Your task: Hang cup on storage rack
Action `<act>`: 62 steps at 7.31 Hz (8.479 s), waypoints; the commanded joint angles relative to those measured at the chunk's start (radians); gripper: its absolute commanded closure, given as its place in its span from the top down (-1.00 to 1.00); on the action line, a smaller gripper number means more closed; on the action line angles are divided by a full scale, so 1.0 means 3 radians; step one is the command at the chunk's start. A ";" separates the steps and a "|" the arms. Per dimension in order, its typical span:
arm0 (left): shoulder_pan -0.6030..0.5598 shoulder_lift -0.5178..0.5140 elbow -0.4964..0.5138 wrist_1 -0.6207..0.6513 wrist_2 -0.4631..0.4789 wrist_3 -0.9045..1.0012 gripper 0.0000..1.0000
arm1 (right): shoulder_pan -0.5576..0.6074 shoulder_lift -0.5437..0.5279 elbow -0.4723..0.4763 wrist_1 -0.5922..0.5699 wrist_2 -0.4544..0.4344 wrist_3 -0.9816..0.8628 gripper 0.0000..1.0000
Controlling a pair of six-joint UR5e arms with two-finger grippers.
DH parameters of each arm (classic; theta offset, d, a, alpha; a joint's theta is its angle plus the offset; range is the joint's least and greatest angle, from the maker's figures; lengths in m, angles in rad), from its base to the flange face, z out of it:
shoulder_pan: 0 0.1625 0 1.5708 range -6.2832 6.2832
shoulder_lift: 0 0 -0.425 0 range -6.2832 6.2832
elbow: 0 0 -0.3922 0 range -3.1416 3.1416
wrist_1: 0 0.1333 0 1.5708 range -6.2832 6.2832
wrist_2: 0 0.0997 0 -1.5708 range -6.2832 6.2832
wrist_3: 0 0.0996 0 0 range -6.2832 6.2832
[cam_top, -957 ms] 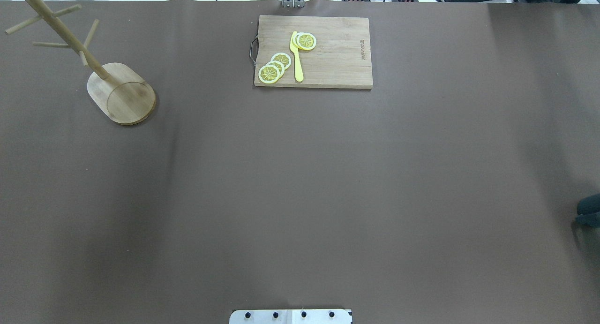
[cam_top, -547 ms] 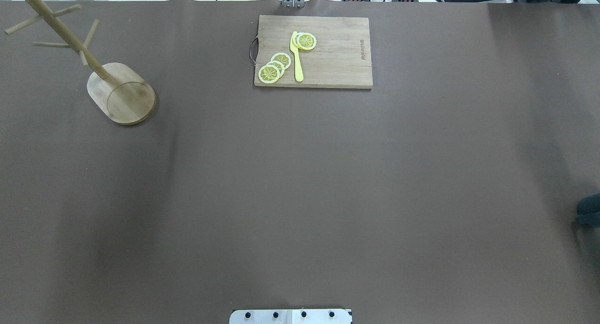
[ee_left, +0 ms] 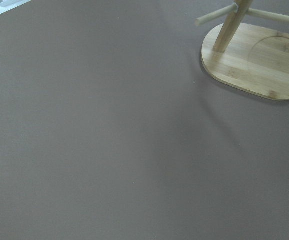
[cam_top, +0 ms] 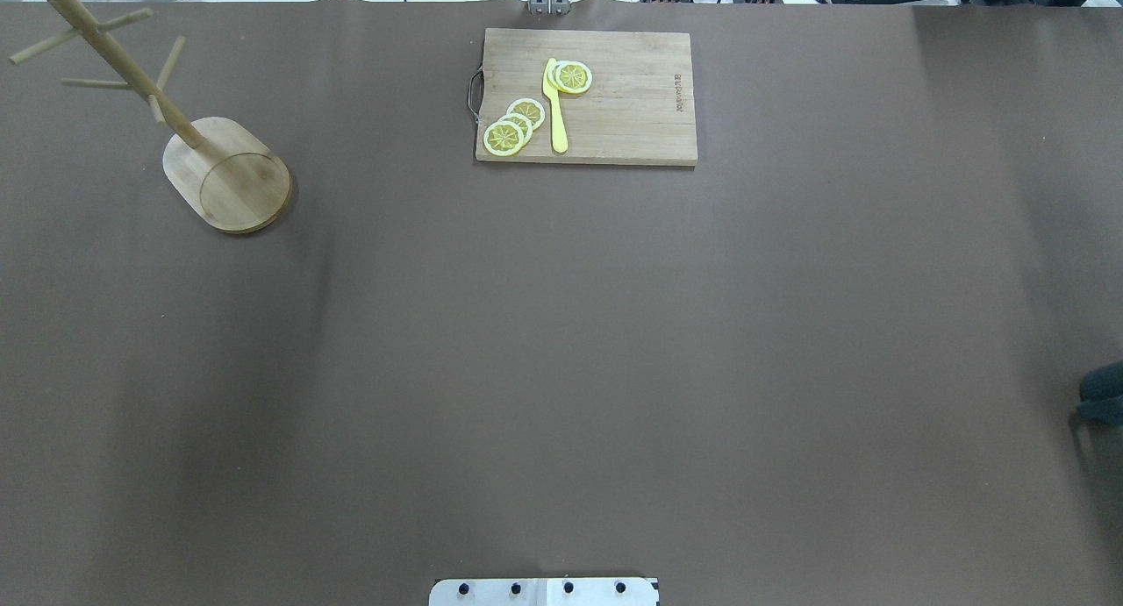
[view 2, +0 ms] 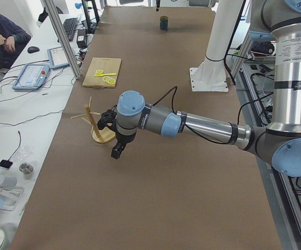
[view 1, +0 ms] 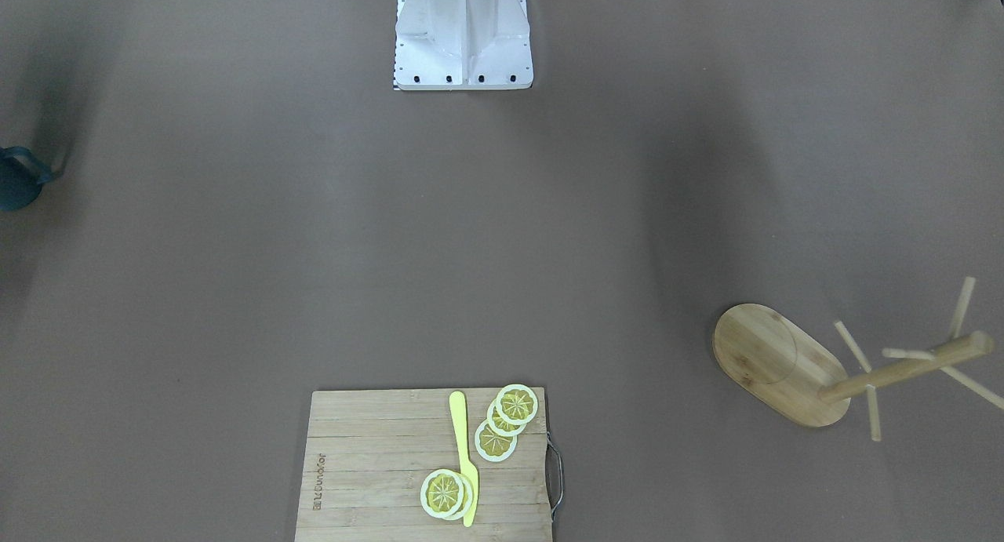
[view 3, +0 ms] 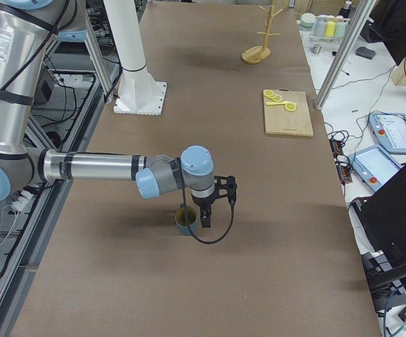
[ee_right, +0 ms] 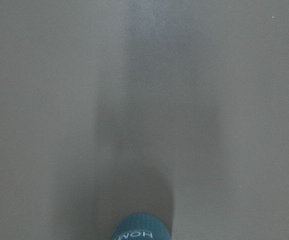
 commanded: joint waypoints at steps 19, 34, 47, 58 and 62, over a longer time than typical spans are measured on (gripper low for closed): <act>0.0000 -0.0009 -0.0049 -0.0004 -0.0005 -0.0178 0.98 | -0.0252 0.0757 -0.0322 0.0439 -0.0009 0.2010 -1.00; 0.0005 -0.0014 -0.0003 -0.0101 -0.0005 -0.0347 0.98 | -0.2710 0.3595 -0.0131 -0.2302 -0.1558 0.6235 -1.00; 0.0005 0.0011 0.0007 -0.0132 -0.0005 -0.0347 0.97 | -0.2957 0.4021 -0.0665 -0.2052 -0.1681 0.6044 1.00; 0.0529 -0.0019 -0.0008 -0.1093 -0.0297 -0.0368 0.98 | -0.1011 0.2243 0.0276 -0.2057 -0.0511 0.2442 1.00; 0.1287 -0.0044 0.0125 -0.2192 -0.0246 -0.1441 0.98 | -0.0187 0.1410 0.0236 -0.2052 -0.0301 0.0545 1.00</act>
